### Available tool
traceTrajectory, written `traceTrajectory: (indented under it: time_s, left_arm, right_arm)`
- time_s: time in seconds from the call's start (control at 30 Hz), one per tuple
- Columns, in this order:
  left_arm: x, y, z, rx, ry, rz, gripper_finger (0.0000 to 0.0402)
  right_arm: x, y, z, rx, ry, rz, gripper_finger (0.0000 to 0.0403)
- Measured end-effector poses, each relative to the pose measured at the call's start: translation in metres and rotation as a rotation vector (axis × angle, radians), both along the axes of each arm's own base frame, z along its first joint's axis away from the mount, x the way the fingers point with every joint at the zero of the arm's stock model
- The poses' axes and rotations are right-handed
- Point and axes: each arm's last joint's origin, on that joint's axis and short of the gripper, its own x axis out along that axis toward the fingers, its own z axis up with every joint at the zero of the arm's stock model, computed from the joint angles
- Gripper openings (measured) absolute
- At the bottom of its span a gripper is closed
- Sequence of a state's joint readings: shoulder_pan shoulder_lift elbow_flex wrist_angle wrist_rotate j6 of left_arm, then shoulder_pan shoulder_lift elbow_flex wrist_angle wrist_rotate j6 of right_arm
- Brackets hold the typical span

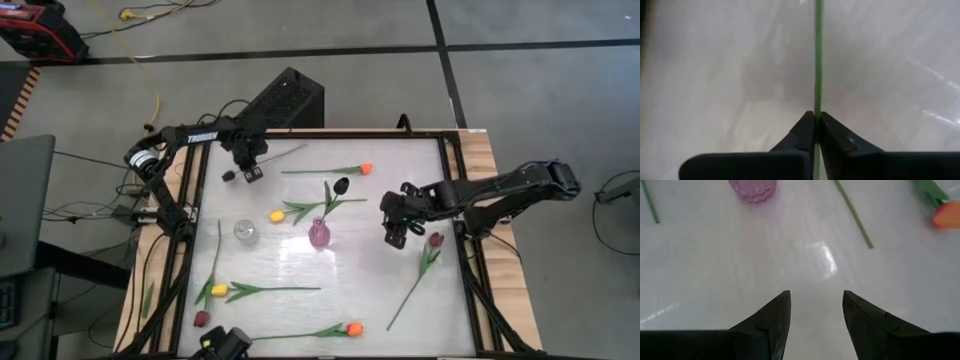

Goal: Sort flowers into vase by color
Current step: Put the black flower into the violet vase

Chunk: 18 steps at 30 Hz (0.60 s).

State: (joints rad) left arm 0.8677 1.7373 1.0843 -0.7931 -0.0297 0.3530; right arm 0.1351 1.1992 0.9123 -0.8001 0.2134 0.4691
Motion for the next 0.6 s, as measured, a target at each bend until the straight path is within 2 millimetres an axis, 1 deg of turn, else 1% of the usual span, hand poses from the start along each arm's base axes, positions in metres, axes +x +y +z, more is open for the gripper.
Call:
traceTrajectory:
  time_s: [0.13,0.27,0.37,0.47,0.6]
  left_arm:
    - [0.011,-0.004,0.026,0.066,-0.059,-0.028,0.0002]
    - [0.019,-0.012,0.061,0.175,-0.167,-0.045,0.0001]
    - [0.019,-0.021,0.088,0.268,-0.275,-0.028,0.0001]
    - [0.015,-0.032,0.116,0.352,-0.393,-0.002,0.0001]
    - [0.009,-0.049,0.151,0.415,-0.597,0.038,0.0]
  right_arm:
    - [-0.001,0.005,0.0,0.002,0.0,0.024,0.0204]
    - [-0.001,0.012,0.0,0.001,-0.008,0.058,0.0204]
    - [0.002,0.015,0.003,-0.021,-0.038,0.125,0.0204]
    - [0.005,0.016,0.011,-0.07,-0.057,0.21,0.0205]
    - [0.01,0.015,0.03,-0.181,-0.094,0.331,0.0205]
